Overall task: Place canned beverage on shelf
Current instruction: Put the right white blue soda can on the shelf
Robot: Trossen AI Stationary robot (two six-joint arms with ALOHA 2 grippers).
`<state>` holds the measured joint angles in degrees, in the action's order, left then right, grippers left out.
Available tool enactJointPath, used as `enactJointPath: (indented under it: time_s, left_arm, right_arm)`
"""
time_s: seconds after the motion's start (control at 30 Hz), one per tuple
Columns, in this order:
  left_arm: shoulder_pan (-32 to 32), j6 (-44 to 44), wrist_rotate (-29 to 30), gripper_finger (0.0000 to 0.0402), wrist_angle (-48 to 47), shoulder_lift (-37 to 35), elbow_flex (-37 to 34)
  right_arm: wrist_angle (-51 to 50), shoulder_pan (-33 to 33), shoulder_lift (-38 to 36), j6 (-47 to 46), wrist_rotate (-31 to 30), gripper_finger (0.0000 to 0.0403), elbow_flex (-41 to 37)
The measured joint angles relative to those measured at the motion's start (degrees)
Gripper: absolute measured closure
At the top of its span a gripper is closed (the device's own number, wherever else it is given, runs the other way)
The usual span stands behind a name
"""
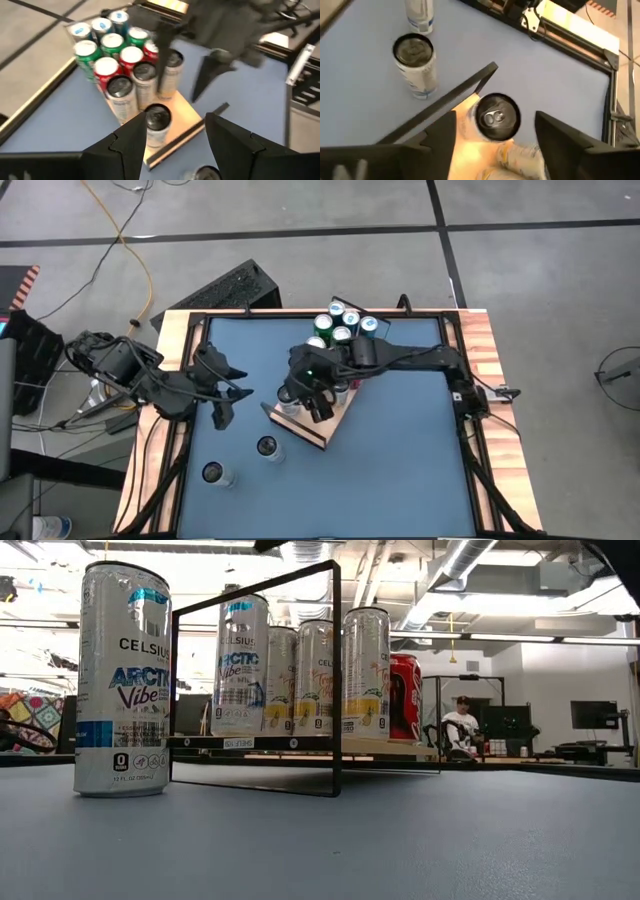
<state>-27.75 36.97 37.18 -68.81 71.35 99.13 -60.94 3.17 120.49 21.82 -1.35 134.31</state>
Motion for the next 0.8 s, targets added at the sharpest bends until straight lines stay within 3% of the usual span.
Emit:
enactJointPath:
  time_s: [0.1, 0.37, 0.57, 0.8]
  left_arm:
    - [0.0, 0.2, 1.8, 0.0214, -0.2, 0.0, 0.0]
    - [0.0, 0.6, 2.3, 0.0214, -1.4, -0.1, 0.0]
    - [0.0, 0.6, 2.7, 0.0214, -2.7, -0.1, 0.0]
    - [0.0, 1.0, 2.7, 0.0214, -3.0, -0.1, 0.0]
  right_arm:
    - [-1.6, 1.1, 0.1, -1.7, -2.0, 0.0193, 0.0]
    - [-4.7, 0.4, 4.2, -4.3, -3.4, 0.0388, -0.1]
    - [-5.2, -0.5, 4.3, -5.5, -3.4, 0.0382, -0.1]
    - [-3.1, -1.9, 4.4, -3.6, -3.3, 0.0401, -0.1]
